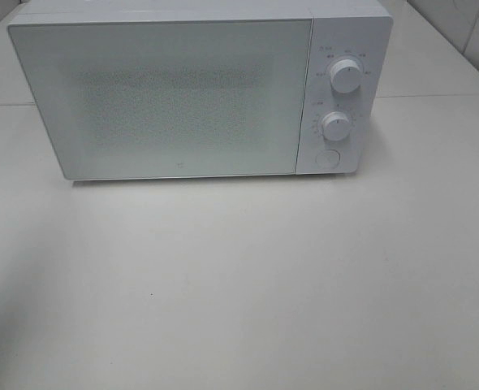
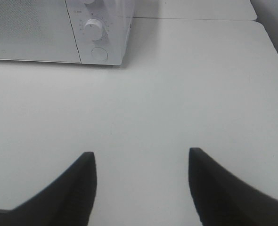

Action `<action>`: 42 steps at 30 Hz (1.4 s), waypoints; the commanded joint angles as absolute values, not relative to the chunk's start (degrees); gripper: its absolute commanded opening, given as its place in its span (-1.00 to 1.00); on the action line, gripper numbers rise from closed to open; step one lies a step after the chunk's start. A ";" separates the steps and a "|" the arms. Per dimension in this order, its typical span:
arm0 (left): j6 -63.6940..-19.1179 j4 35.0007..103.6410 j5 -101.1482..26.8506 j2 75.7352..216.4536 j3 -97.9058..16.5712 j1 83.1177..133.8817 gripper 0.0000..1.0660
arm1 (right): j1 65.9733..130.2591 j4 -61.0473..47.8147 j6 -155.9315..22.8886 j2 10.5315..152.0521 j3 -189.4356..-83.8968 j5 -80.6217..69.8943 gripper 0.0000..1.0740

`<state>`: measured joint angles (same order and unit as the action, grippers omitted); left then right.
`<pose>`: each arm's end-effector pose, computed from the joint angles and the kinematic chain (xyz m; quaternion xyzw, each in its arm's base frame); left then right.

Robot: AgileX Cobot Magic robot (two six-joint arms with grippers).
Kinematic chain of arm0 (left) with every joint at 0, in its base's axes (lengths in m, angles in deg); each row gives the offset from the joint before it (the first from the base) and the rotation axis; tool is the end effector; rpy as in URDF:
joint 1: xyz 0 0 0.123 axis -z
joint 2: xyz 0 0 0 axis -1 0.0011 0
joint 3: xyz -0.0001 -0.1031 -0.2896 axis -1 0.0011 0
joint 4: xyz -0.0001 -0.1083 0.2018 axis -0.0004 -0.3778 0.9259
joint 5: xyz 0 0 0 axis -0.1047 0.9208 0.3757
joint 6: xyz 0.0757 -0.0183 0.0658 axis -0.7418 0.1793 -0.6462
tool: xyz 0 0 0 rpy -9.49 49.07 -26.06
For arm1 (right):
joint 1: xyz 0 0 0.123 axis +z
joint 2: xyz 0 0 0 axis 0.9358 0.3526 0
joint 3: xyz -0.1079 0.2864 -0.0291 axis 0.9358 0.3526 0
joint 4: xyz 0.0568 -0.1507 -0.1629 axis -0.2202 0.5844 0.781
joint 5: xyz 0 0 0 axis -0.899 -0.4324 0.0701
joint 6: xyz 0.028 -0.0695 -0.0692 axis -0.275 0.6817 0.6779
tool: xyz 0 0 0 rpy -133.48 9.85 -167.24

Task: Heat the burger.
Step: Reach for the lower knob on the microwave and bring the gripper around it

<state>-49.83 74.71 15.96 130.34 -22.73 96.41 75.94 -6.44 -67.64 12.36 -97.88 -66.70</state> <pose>0.1200 -0.0285 0.3444 0.1415 0.9516 -0.0658 0.2647 -0.0367 -0.0042 0.2667 -0.0732 0.8346 0.0150 0.5458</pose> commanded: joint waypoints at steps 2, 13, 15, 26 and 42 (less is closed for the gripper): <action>-49.48 74.31 16.59 122.03 -18.09 96.35 -0.99 | 75.94 -6.04 -67.98 10.93 -97.93 -66.01 0.06; -50.00 74.31 16.59 95.44 -10.24 96.35 -0.99 | 75.94 -6.04 -67.98 10.93 -97.93 -66.01 0.06; -50.00 74.31 16.59 94.01 -9.90 96.35 -0.99 | 75.94 -6.04 -67.98 10.93 -97.93 -66.01 0.06; -49.94 74.42 15.79 77.74 -3.60 96.35 -0.99 | 75.94 -6.04 -67.98 10.93 -97.93 -66.01 0.06; -49.71 74.48 11.61 76.25 0.64 96.35 -0.99 | 75.94 -6.10 -67.98 11.39 -97.93 -66.01 0.06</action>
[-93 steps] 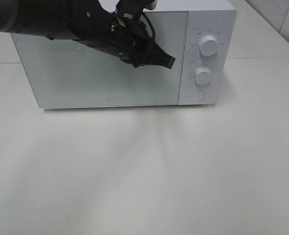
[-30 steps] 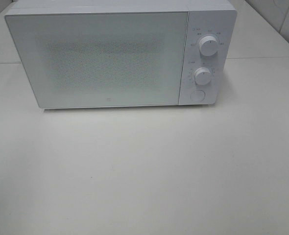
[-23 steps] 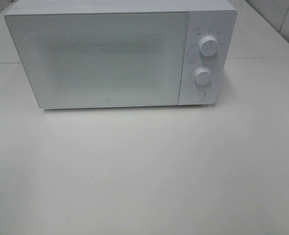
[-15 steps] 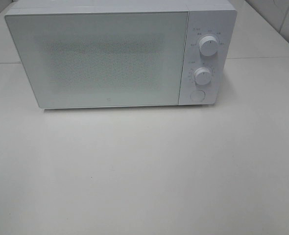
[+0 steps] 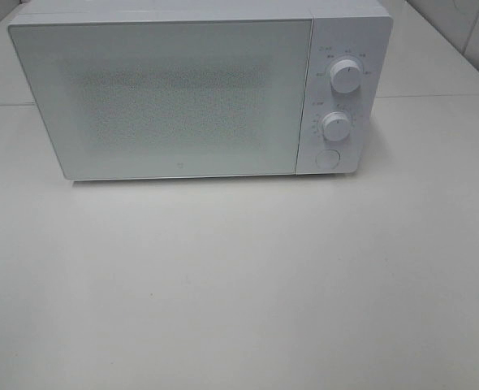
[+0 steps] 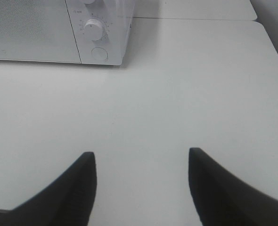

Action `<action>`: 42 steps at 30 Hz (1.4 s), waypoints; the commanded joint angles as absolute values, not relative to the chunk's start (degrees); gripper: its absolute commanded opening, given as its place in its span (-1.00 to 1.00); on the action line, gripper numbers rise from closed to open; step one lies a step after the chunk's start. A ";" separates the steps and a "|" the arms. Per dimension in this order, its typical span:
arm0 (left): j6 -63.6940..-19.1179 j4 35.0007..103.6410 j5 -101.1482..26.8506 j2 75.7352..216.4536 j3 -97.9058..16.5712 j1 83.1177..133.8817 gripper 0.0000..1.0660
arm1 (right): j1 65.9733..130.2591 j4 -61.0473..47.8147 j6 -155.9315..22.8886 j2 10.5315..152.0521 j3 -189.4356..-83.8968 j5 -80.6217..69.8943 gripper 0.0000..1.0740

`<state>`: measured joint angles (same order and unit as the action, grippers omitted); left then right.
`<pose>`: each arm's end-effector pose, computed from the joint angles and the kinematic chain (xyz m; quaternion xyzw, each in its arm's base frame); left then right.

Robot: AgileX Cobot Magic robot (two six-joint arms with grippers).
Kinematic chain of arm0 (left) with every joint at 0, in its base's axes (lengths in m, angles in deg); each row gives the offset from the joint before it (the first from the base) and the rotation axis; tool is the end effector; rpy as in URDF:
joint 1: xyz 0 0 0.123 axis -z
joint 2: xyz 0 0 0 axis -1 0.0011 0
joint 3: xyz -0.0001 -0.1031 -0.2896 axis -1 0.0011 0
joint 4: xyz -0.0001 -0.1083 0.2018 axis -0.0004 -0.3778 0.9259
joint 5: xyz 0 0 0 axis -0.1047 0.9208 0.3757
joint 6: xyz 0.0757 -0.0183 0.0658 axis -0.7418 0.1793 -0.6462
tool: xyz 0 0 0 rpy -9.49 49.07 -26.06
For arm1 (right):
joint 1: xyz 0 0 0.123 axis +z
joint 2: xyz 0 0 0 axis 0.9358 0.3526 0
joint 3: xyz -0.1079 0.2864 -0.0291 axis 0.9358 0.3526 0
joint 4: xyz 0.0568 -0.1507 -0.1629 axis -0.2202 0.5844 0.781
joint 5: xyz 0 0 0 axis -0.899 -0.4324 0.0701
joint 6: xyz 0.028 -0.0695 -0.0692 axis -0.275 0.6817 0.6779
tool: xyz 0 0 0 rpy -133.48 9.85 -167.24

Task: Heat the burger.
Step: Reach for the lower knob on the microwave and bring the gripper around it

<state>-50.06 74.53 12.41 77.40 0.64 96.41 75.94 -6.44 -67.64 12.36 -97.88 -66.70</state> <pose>-0.0410 -0.0101 0.2636 0.1426 0.8355 -0.0545 0.5279 -0.0367 -0.0042 0.2667 -0.0732 0.8346 0.0150 0.5458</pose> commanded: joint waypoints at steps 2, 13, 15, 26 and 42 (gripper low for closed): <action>-49.71 74.53 11.61 76.25 0.64 96.35 -0.99 | 75.94 -6.10 -67.98 11.39 -97.93 -66.01 0.06; -49.89 74.99 11.61 76.25 0.64 96.35 -0.99 | 75.94 -6.44 -67.98 18.04 -100.00 -57.70 0.06; -49.89 74.99 11.61 76.25 0.64 96.35 -0.99 | 75.94 -6.44 -67.98 20.62 -100.00 -55.64 0.06; -49.83 74.99 11.61 76.25 0.64 96.35 -0.99 | 75.94 -6.44 -67.98 35.11 -100.00 -39.60 0.06; -49.83 74.94 11.61 76.19 0.64 96.35 -0.99 | 75.94 -6.44 -67.98 60.89 -100.00 -11.69 0.06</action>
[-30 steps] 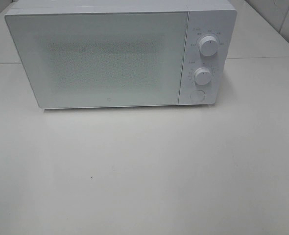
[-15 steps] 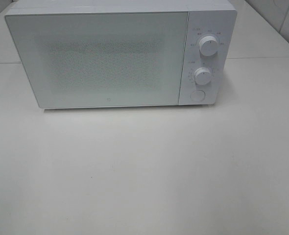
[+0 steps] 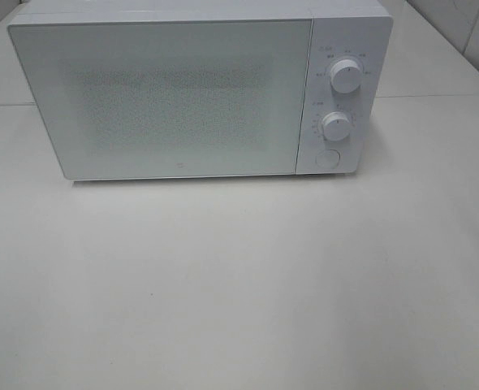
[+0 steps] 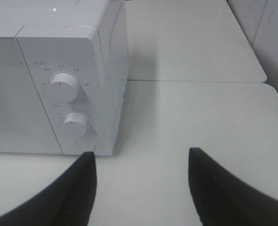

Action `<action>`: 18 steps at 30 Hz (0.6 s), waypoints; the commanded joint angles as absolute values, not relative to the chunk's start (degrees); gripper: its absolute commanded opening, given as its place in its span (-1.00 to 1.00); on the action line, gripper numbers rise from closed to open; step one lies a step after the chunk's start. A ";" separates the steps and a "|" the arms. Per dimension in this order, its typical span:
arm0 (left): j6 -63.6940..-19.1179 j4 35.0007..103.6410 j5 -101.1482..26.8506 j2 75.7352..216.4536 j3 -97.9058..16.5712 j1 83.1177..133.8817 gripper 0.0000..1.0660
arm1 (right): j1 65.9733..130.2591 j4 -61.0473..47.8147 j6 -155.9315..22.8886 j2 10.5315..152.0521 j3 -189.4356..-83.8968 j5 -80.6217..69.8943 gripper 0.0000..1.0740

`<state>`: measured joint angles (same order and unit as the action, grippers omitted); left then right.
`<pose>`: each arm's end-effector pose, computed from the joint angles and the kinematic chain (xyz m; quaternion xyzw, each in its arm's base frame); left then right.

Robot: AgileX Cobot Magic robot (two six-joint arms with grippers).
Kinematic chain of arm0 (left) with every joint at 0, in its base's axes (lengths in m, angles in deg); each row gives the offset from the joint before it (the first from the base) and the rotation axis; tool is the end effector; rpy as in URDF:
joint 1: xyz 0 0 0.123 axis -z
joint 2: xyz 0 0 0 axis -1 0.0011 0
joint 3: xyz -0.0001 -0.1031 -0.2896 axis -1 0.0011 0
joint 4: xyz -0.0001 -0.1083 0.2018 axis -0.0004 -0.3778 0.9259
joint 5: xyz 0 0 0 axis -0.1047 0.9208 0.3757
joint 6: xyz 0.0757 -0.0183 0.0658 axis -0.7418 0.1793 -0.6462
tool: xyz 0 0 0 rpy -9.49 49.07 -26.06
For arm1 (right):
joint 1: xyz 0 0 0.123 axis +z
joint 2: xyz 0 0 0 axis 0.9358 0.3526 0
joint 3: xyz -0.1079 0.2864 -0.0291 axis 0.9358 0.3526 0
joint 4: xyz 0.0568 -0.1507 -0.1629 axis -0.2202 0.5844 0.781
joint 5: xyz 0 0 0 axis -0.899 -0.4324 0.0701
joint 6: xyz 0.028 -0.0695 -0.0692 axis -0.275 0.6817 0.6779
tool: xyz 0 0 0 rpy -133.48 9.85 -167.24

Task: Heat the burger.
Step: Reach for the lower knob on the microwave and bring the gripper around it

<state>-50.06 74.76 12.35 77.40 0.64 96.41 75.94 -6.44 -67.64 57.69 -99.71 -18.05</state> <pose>-0.0409 -0.0097 0.2637 0.1425 0.8354 -0.0524 0.5283 0.1362 0.0157 0.3202 -0.0710 0.8093 0.0160 0.5829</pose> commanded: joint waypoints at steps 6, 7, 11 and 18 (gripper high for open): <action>-49.83 74.94 11.61 76.19 0.64 96.35 -0.99 | 75.94 -6.44 -67.98 70.18 -100.00 -0.64 0.06; -49.83 74.94 11.61 76.19 0.64 96.35 -0.99 | 75.94 -6.44 -67.98 73.90 -100.00 3.55 0.06; -49.83 74.94 11.61 76.19 0.64 96.35 -0.99 | 75.94 -6.44 -67.98 79.63 -100.00 9.85 0.06; -49.83 74.94 11.61 76.19 0.64 96.35 -0.99 | 76.00 -6.44 -68.21 91.95 -100.00 20.96 0.06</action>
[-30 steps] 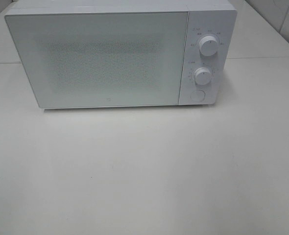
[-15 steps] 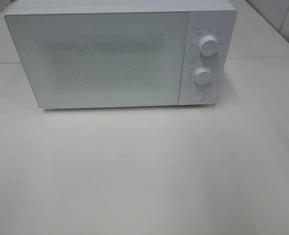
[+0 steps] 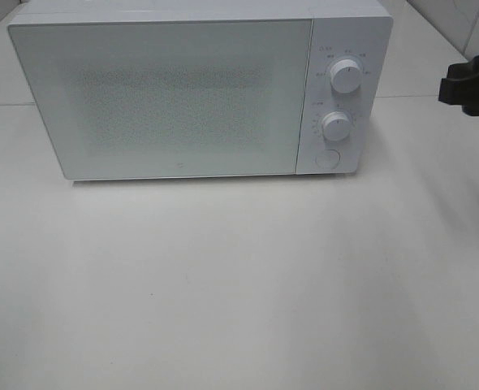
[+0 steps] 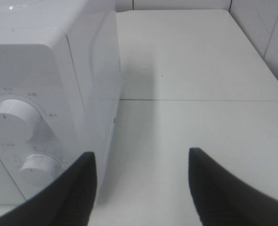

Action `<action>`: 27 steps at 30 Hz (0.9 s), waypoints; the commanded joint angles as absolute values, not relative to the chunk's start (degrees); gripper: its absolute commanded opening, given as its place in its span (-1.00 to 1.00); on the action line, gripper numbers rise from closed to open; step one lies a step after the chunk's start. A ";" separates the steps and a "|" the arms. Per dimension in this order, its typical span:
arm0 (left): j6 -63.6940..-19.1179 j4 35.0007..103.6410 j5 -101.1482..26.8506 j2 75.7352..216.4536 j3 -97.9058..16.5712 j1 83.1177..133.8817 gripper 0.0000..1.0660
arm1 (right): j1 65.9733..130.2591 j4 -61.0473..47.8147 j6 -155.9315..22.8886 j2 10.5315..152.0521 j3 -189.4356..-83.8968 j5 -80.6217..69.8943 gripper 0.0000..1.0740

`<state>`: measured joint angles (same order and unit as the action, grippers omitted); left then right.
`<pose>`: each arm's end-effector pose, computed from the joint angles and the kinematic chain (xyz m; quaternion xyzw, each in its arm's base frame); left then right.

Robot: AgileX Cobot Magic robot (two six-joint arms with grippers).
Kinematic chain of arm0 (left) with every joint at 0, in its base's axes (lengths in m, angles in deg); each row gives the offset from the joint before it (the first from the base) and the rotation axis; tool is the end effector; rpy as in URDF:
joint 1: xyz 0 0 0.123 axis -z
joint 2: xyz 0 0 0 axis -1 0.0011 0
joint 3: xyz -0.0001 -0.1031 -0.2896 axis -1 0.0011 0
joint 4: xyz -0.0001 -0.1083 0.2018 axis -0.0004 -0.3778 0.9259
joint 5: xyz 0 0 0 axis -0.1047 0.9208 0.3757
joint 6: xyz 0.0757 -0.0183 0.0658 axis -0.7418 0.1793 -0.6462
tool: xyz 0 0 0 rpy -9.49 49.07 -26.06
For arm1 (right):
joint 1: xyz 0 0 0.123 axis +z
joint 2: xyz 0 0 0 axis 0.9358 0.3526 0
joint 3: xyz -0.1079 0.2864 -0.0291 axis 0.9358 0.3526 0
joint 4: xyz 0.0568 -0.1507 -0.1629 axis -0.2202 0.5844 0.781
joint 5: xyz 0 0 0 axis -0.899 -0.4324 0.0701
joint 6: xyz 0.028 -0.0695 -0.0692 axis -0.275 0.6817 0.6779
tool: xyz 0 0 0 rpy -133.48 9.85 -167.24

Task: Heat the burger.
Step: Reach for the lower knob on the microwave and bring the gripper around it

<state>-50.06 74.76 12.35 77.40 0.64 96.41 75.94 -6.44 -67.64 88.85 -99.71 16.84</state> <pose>-0.0409 -0.0097 0.2637 0.1425 0.8354 -0.0524 0.5283 0.2505 0.0289 0.2724 -0.0693 0.7900 0.0168 0.6090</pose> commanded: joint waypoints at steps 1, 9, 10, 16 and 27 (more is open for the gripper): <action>-49.83 74.94 11.61 76.19 0.64 96.35 -0.99 | 76.00 -6.44 -68.21 91.95 -100.00 20.96 0.06; -49.83 74.94 11.61 76.19 0.64 96.35 -0.99 | 76.29 -5.99 -70.22 98.02 -100.00 28.13 0.06; -49.83 74.94 11.61 76.19 0.64 96.35 -0.99 | 76.80 -6.04 -71.08 98.19 -100.00 28.58 0.06; -49.83 74.94 11.61 76.19 0.64 96.35 -0.99 | 84.59 -6.44 -70.45 99.40 -100.00 29.90 0.06; -49.83 74.94 11.61 76.19 0.64 96.35 -0.99 | 95.60 -18.13 -64.26 105.07 -100.00 37.87 0.06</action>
